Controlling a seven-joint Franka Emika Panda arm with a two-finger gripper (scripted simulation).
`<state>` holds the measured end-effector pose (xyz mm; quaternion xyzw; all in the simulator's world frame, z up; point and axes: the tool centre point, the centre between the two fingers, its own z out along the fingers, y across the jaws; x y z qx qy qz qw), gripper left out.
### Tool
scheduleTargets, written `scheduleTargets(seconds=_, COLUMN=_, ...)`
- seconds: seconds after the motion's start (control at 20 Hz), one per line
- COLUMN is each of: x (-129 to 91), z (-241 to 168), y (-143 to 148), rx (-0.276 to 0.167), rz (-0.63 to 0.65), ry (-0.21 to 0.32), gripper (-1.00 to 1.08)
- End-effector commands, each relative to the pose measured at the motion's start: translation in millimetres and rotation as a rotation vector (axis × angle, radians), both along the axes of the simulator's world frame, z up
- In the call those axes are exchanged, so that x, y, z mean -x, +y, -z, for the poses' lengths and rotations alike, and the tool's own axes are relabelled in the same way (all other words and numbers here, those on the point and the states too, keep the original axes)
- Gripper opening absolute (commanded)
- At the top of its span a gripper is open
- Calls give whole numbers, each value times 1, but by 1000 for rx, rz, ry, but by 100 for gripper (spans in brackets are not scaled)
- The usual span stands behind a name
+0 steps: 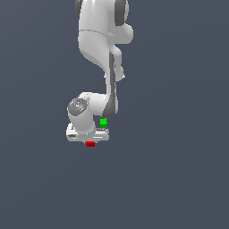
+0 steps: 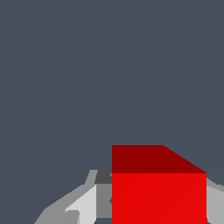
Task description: Stack the red cube on top of the green cube.
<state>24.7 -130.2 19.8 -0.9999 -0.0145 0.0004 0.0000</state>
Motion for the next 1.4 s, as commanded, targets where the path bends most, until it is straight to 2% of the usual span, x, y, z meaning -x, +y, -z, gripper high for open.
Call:
scheduleTargets(seconds=0.0, x=0, z=0, y=0, rx=0, rz=0, ry=-1, gripper=-100)
scheduleTargets(seconds=0.55, x=0, z=-11, y=0, rx=0, rz=0, ry=-1, gripper=-100)
scheduleTargets(seconds=1.1, x=1, z=-79, y=1, rx=0, rz=0, ry=-1, gripper=-100)
scheduleTargets(seconds=1.35, x=1, z=-97, y=0, rx=0, rz=0, ry=-1, gripper=-100)
